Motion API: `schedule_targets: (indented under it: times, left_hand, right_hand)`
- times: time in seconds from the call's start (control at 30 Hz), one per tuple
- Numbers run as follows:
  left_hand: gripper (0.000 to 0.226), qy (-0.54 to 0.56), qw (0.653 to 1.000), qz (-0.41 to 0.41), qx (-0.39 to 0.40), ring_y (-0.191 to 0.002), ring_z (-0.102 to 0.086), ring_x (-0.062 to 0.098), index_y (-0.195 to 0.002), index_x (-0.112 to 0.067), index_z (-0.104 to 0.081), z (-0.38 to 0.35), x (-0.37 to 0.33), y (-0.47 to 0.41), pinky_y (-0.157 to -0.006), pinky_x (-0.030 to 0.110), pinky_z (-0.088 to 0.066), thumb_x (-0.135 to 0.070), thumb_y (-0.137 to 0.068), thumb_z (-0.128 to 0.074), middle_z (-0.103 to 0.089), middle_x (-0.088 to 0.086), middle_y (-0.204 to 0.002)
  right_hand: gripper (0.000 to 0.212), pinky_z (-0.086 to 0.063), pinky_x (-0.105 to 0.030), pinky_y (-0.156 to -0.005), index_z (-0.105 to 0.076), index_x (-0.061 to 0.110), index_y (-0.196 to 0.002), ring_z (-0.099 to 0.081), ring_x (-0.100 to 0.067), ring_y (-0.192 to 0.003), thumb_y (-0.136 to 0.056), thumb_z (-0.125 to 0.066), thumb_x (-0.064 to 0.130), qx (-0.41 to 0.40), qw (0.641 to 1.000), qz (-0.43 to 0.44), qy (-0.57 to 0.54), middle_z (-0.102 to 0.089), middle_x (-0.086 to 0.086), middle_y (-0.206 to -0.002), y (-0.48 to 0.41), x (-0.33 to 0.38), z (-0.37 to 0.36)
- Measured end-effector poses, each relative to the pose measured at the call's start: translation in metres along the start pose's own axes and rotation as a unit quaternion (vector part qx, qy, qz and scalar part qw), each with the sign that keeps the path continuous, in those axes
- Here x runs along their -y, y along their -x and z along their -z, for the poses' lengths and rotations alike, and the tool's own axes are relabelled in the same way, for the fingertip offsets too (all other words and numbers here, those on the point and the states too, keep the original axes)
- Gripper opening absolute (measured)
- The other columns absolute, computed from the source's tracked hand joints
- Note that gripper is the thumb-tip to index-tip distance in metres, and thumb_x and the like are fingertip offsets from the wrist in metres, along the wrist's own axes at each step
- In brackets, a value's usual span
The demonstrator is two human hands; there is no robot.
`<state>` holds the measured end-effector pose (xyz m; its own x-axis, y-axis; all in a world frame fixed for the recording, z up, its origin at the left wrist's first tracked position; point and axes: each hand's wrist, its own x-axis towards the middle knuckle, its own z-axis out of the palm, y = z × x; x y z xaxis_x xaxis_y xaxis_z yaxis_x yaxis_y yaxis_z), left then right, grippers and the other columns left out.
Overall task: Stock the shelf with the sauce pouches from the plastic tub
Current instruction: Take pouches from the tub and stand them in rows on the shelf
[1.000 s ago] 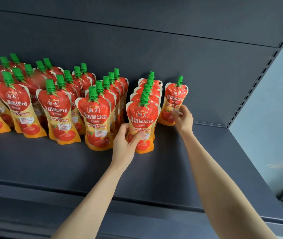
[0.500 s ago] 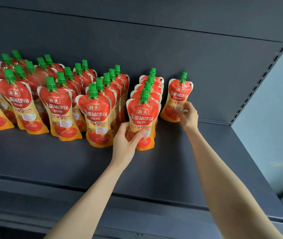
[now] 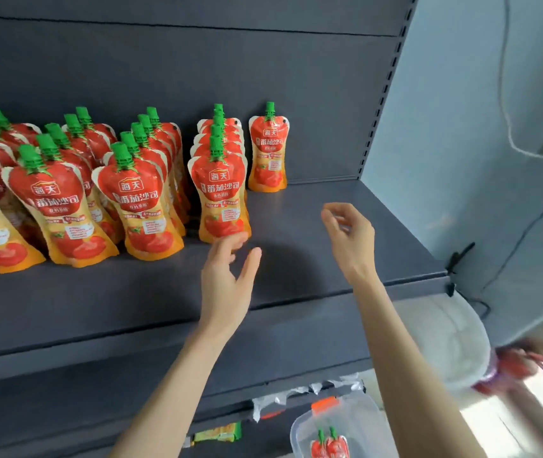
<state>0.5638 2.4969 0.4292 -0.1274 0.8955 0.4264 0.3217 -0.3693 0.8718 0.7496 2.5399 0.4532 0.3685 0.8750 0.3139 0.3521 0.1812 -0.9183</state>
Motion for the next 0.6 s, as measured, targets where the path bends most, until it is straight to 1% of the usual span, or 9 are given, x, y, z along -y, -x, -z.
schedule_targets:
  times: [0.03,0.1,0.17,0.2,0.3,0.37,0.43,0.53,0.6]
  left_hand:
    - [0.018,0.017,0.999,0.0,0.027,-0.099,-0.056,-0.006,-0.106,-0.02,-0.06,-0.004,-0.006,0.013,-0.087,0.012,-0.043,-0.016,-0.089,-0.061,-0.062,-0.013,-0.104]
    - [0.012,0.048,0.996,0.003,0.079,-0.092,-0.06,-0.005,-0.1,-0.02,-0.062,-0.013,-0.015,0.041,-0.08,0.01,-0.044,-0.013,-0.09,-0.059,-0.064,-0.014,-0.096]
    - [0.01,0.067,0.99,0.02,0.124,-0.086,-0.061,-0.003,-0.096,-0.021,-0.062,-0.023,-0.018,0.072,-0.075,0.007,-0.044,-0.013,-0.09,-0.059,-0.066,-0.015,-0.09]
    - [0.01,0.07,0.986,0.029,0.148,-0.084,-0.062,-0.001,-0.094,-0.022,-0.063,-0.029,-0.017,0.088,-0.074,0.007,-0.044,-0.014,-0.09,-0.059,-0.066,-0.016,-0.089]
    - [0.015,0.063,0.97,0.066,0.224,-0.081,-0.064,0.001,-0.09,-0.031,-0.061,-0.051,-0.002,0.135,-0.074,0.011,-0.048,-0.016,-0.09,-0.059,-0.068,-0.015,-0.087]
    - [0.02,0.051,0.958,0.09,0.269,-0.081,-0.065,0.005,-0.087,-0.036,-0.058,-0.065,0.014,0.163,-0.072,0.017,-0.051,-0.016,-0.09,-0.059,-0.067,-0.013,-0.086]
    - [0.019,0.039,0.945,0.11,0.307,-0.079,-0.064,0.005,-0.086,-0.033,-0.059,-0.079,0.031,0.189,-0.07,0.018,-0.05,-0.014,-0.09,-0.059,-0.067,-0.012,-0.084]
    - [0.016,0.02,0.918,0.157,0.365,-0.078,-0.061,-0.003,-0.089,-0.024,-0.061,-0.098,0.06,0.226,-0.068,0.009,-0.045,-0.008,-0.089,-0.058,-0.065,-0.013,-0.084]
    - [0.018,0.005,0.898,0.198,0.393,-0.077,-0.062,0.0,-0.088,-0.025,-0.06,-0.113,0.084,0.25,-0.069,0.01,-0.045,-0.007,-0.089,-0.058,-0.065,-0.011,-0.083]
  right_hand:
    - [0.012,-0.04,-0.001,-0.07,-0.066,0.012,-0.098,-0.058,0.002,-0.077,-0.091,-0.057,0.016,-0.012,1.0,-0.002,0.002,-0.064,0.01,-0.087,0.021,-0.002,0.011]
    - [0.009,-0.041,-0.003,-0.07,-0.066,0.014,-0.095,-0.058,0.003,-0.072,-0.091,-0.058,0.015,-0.037,0.999,-0.012,0.019,-0.063,0.013,-0.082,0.062,-0.013,0.032]
    - [0.009,-0.042,-0.004,-0.064,-0.066,0.012,-0.092,-0.057,0.003,-0.067,-0.091,-0.058,0.012,-0.062,0.997,-0.034,0.043,-0.064,0.009,-0.078,0.104,-0.031,0.051]
    - [0.009,-0.042,-0.006,-0.063,-0.067,0.011,-0.092,-0.057,0.0,-0.066,-0.09,-0.058,0.01,-0.07,0.995,-0.044,0.056,-0.065,0.006,-0.078,0.125,-0.042,0.06]
    - [0.01,-0.045,-0.013,-0.067,-0.067,0.01,-0.095,-0.059,-0.005,-0.071,-0.09,-0.058,0.009,-0.079,0.988,-0.098,0.086,-0.066,0.004,-0.086,0.184,-0.074,0.085]
    - [0.01,-0.045,-0.012,-0.068,-0.067,0.009,-0.095,-0.06,0.0,-0.074,-0.091,-0.059,0.011,-0.098,0.98,-0.138,0.101,-0.065,0.006,-0.086,0.217,-0.094,0.098]
    - [0.01,-0.045,-0.011,-0.069,-0.068,0.01,-0.095,-0.06,-0.001,-0.076,-0.091,-0.059,0.012,-0.116,0.97,-0.18,0.119,-0.065,0.007,-0.085,0.244,-0.116,0.109]
    - [0.01,-0.046,-0.016,-0.07,-0.067,0.013,-0.092,-0.062,-0.009,-0.08,-0.09,-0.058,0.01,-0.121,0.953,-0.24,0.138,-0.066,0.004,-0.086,0.277,-0.149,0.122]
    - [0.009,-0.045,-0.017,-0.069,-0.067,0.014,-0.09,-0.062,-0.01,-0.079,-0.09,-0.058,0.01,-0.12,0.939,-0.288,0.146,-0.066,0.004,-0.084,0.296,-0.176,0.129]
